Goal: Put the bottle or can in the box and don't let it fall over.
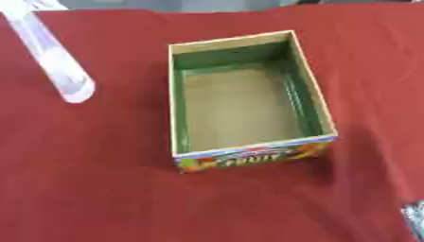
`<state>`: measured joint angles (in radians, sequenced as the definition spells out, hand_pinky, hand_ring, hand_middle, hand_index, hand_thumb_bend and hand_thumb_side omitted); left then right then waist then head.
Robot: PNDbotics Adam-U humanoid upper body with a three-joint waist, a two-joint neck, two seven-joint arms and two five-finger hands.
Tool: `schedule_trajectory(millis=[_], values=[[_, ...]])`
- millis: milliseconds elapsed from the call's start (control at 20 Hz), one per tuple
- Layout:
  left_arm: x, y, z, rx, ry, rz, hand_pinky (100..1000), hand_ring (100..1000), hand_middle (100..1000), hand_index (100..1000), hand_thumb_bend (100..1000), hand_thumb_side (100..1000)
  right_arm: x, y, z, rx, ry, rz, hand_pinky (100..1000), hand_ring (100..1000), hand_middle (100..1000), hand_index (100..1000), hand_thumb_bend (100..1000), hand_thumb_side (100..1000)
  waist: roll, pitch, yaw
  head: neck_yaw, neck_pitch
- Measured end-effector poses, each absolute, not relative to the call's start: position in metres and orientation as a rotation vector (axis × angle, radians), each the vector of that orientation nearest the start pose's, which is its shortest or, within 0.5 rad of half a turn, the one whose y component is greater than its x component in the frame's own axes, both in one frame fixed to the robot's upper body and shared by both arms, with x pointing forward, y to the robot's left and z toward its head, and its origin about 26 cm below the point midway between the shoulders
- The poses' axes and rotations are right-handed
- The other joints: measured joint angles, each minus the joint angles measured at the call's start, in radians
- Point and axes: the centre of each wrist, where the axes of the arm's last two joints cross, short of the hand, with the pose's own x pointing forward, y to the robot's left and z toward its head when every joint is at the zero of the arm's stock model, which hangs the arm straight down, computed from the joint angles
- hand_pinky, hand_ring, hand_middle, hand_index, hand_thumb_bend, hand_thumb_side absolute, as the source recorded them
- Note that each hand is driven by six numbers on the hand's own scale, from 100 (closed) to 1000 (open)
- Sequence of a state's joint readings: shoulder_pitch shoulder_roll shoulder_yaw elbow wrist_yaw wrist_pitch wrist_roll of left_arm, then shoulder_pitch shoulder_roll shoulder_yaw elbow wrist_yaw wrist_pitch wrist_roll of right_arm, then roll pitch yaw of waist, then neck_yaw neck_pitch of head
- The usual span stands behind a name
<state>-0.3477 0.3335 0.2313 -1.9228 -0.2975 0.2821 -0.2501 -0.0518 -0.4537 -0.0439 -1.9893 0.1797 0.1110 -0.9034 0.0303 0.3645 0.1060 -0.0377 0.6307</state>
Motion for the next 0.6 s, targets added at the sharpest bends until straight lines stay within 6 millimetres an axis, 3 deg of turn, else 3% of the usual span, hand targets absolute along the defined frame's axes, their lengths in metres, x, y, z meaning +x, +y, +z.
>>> schedule_trajectory(millis=[600], values=[[0.3095,0.3196,0.2166,0.552,-1.878,-0.450,890,1000,1000,917,178,895,0.2693,-0.3134,0.1490,-1.122,-2.059,-0.388,544,502,509,680,100,1000,0.004,0.000,-0.007,0.000,-0.001]])
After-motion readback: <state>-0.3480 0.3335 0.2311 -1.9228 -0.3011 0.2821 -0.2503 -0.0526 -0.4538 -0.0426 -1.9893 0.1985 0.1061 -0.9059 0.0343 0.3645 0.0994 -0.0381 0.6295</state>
